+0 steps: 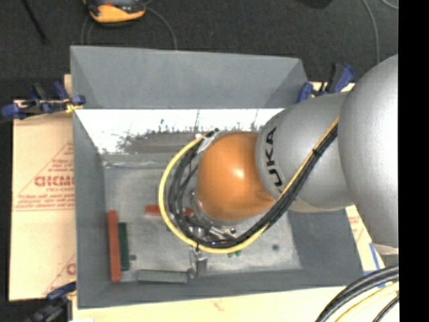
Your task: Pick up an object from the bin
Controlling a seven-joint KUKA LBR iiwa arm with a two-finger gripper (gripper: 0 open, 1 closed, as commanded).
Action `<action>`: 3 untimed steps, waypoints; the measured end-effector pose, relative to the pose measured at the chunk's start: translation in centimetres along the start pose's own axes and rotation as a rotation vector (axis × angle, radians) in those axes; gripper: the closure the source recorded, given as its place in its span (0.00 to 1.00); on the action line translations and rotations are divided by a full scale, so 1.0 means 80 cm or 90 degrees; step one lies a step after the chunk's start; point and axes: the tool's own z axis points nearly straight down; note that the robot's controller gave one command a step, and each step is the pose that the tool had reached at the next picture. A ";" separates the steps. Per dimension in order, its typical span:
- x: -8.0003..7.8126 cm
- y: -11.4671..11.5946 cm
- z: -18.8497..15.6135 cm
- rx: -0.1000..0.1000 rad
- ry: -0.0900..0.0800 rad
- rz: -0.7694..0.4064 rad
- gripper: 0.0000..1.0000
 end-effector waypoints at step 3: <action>0.009 -0.005 -0.050 -0.001 0.006 0.072 0.00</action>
Offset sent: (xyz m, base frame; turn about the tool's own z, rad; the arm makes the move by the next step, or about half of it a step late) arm -0.0054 0.0416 -0.0383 0.1022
